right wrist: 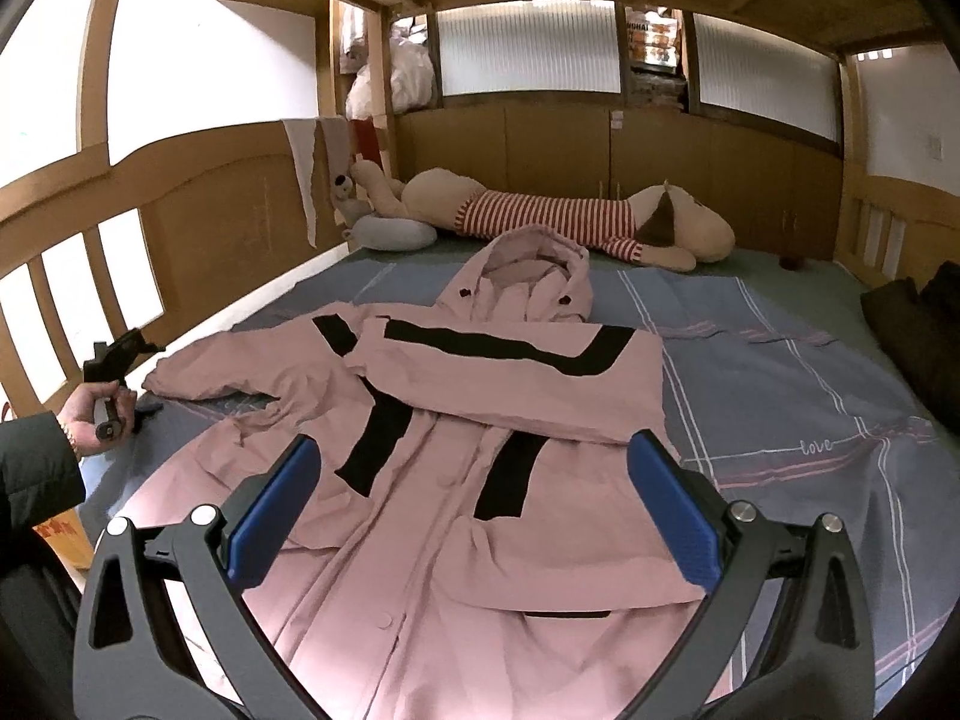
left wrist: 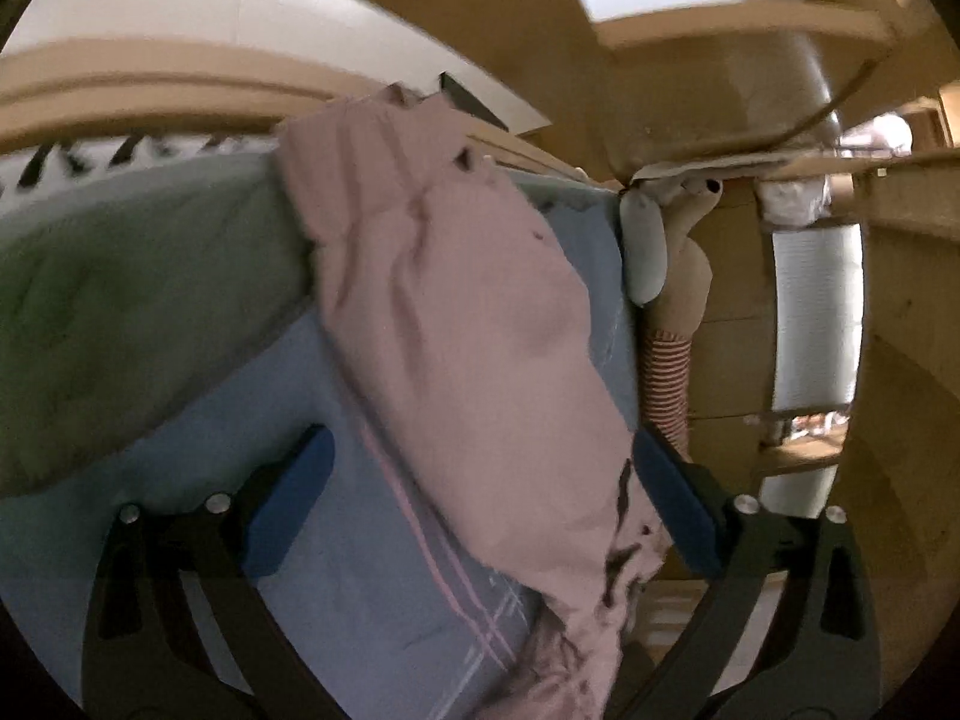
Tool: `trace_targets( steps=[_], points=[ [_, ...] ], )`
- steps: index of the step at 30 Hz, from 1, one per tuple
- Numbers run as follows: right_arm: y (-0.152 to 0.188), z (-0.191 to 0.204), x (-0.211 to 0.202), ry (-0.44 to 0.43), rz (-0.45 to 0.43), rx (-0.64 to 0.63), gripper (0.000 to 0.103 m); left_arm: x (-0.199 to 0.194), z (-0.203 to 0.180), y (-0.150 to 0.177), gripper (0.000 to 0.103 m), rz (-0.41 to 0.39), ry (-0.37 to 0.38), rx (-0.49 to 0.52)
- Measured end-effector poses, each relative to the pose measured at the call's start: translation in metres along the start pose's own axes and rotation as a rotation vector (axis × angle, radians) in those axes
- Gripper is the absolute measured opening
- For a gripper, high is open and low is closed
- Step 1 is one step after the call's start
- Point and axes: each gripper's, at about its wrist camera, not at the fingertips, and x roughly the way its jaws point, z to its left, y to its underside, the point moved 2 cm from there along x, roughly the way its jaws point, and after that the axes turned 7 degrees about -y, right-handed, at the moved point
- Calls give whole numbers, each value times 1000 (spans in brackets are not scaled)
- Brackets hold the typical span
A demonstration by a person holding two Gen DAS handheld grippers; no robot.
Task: Fold large clothes
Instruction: 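Reach the left tool to the other sleeve cuff and close on it, then lift the held sleeve up with the left tool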
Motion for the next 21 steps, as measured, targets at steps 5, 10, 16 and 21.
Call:
trace_targets(
  steps=[5,10,16,21],
  points=[
    [2,2,10,0,18,-3,102,11,-9,-8,101,-61,-34,67],
    [4,8,19,1,32,-14,102,21,-16,-17,101,-99,-84,102],
    [7,9,29,12,52,-20,102,23,-17,-24,101,-176,-78,120],
    [10,9,32,20,60,-25,102,20,-16,-26,77,-219,-51,101]
  ],
)
